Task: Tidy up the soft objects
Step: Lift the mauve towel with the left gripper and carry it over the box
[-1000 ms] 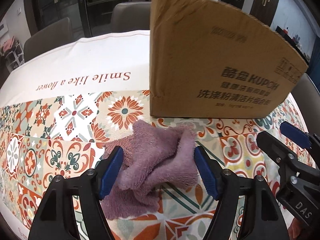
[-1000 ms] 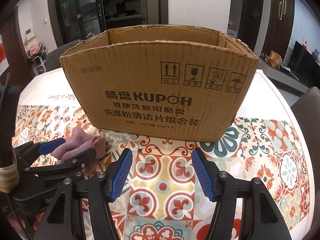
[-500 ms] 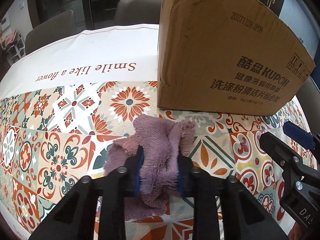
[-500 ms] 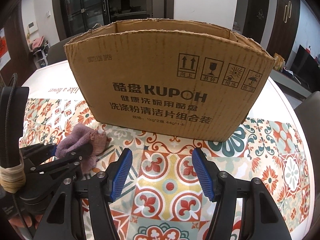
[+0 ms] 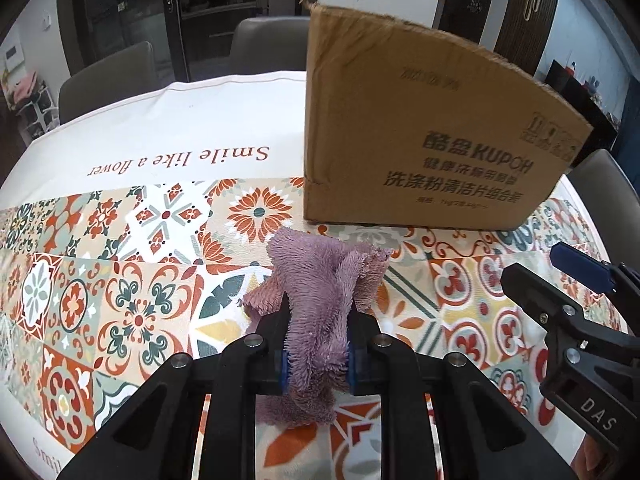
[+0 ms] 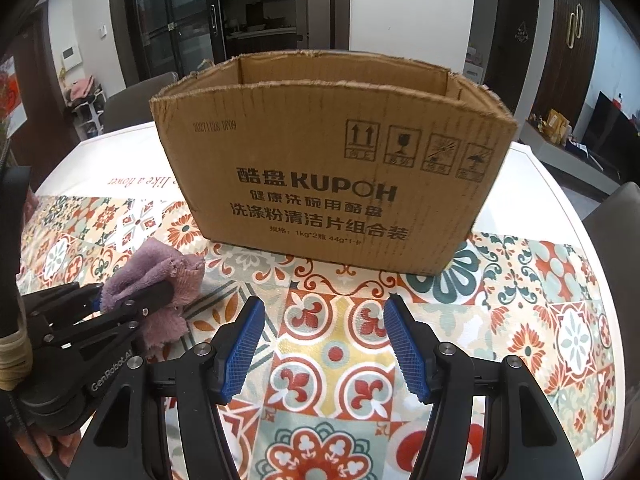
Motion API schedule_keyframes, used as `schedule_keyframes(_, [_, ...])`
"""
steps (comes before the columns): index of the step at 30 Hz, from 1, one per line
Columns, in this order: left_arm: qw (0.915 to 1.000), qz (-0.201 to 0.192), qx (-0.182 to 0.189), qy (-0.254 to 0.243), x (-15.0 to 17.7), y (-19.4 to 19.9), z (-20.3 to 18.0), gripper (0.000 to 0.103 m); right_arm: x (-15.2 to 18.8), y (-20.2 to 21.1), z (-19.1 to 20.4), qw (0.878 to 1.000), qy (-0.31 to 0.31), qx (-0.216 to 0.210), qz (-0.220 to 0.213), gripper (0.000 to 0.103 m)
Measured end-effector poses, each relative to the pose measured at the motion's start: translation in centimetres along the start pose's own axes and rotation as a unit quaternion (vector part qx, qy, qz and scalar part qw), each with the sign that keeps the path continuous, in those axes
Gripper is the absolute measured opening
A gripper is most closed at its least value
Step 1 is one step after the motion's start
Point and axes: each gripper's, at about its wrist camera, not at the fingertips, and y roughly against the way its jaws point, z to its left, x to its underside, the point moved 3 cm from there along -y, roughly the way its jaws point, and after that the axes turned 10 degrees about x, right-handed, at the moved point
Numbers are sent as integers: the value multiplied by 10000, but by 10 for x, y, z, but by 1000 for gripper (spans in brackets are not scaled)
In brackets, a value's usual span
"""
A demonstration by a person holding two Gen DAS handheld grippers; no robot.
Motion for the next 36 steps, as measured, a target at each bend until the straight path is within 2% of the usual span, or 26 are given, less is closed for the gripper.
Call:
schedule_keyframes(13, [9993,-342,115,-119,-4,55,-27,20,-5,48,-22,9992,-70,20,-392,63])
schedule_keyframes(36, [9936,-1026,249,-414,-27,122,-67,20,-21,119,-49,9941,-301,-7,-1038,63])
